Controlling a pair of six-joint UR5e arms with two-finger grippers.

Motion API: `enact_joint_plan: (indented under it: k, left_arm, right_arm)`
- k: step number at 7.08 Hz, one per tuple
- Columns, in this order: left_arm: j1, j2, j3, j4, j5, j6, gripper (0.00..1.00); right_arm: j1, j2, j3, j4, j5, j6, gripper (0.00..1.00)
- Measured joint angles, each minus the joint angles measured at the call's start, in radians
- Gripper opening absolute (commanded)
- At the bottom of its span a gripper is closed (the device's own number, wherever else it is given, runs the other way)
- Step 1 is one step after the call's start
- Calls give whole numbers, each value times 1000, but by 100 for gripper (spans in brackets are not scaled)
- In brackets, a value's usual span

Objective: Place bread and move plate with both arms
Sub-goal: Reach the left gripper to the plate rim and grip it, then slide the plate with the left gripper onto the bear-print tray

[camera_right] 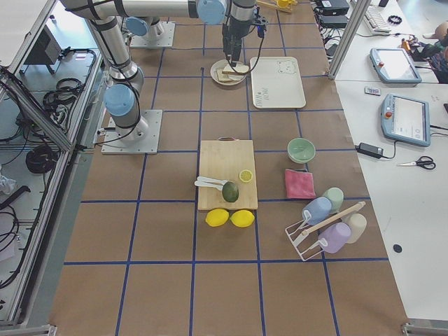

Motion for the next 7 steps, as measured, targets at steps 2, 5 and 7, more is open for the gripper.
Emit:
enact_joint_plan:
  k: [2, 5, 7]
  left_arm:
    - [-10, -31, -1, 38, -3, -3, 35]
    - [-18, -41, -1, 53, -18, -6, 12]
    - [-19, -41, 2, 58, -27, -6, 5]
  right_arm:
    - [1, -1, 1, -1, 0, 1, 100]
    - [1, -1, 0, -2, 0, 0, 100]
    - [1, -1, 0, -2, -1, -1, 100]
